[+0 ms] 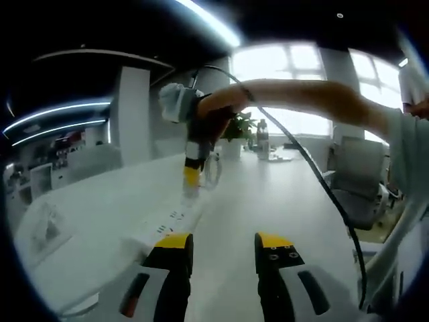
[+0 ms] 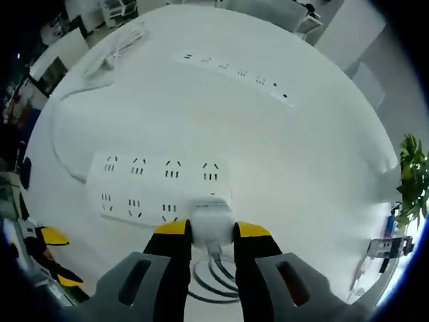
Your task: Straighten the power strip on the desk, plug the charger into it
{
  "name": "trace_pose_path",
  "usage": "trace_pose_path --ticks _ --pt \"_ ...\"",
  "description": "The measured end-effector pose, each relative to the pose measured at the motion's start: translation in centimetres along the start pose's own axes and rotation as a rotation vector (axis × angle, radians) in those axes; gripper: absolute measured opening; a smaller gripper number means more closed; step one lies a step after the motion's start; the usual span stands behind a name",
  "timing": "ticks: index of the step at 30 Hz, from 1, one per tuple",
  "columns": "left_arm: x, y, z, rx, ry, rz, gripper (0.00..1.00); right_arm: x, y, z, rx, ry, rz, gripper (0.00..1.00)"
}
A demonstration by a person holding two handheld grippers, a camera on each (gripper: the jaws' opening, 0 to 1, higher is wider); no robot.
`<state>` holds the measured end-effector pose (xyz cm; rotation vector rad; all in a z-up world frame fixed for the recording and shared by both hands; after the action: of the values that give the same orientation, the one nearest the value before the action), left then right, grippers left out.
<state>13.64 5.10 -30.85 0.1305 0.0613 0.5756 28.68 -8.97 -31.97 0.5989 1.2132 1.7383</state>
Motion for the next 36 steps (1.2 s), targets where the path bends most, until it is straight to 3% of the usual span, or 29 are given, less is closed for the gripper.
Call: trace_pose_path --ticks 3,8,9,14,22,26,32,36 --pt "-0.1 0.0 0.0 0.000 0.000 -0.005 0.37 -0.1 -0.1 -0.2 -0.005 -0.016 0.020 0.23" --pt "-0.4 0.0 0.2 -0.003 -0.005 -0.011 0.37 -0.2 -0.2 -0.2 0.034 -0.007 -0.029 0.23" --pt "-0.4 0.0 0.2 -0.002 -0.004 -0.014 0.37 -0.7 -0.1 0.9 0.034 0.015 -0.047 0.23" --pt "-0.5 -0.1 0.1 0.004 -0.006 -0.021 0.37 -1.2 -0.2 2.7 0.053 0.082 -0.083 0.23" --pt "-0.2 0.1 0.0 0.009 0.000 -0.007 0.37 -1.0 -0.2 2.3 0.051 0.078 -0.079 0.23" --pt "-0.4 0.1 0.0 0.013 0.001 -0.008 0.37 -0.9 -0.1 2.2 0.014 0.081 -0.078 0.24" --pt "-0.4 0.1 -0.2 0.020 0.000 -0.011 0.37 -0.6 -0.3 2.1 -0.094 0.167 -0.068 0.25" --pt "-0.3 0.2 -0.2 0.023 -0.001 -0.007 0.37 -0.1 -0.3 1.5 -0.132 0.236 -0.065 0.27"
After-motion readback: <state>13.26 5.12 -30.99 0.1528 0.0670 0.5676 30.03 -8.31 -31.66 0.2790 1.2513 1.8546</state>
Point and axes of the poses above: the point that each gripper's makers call its tool centre point, and the gripper's own axes: y roughly backward along the fingers, x roughly to its left, z roughly out of its top, the point moved 1 cm from there along y, roughly backward along the fingers, and after that the axes turned 8 degrees about -x, right-handed, at the moved point
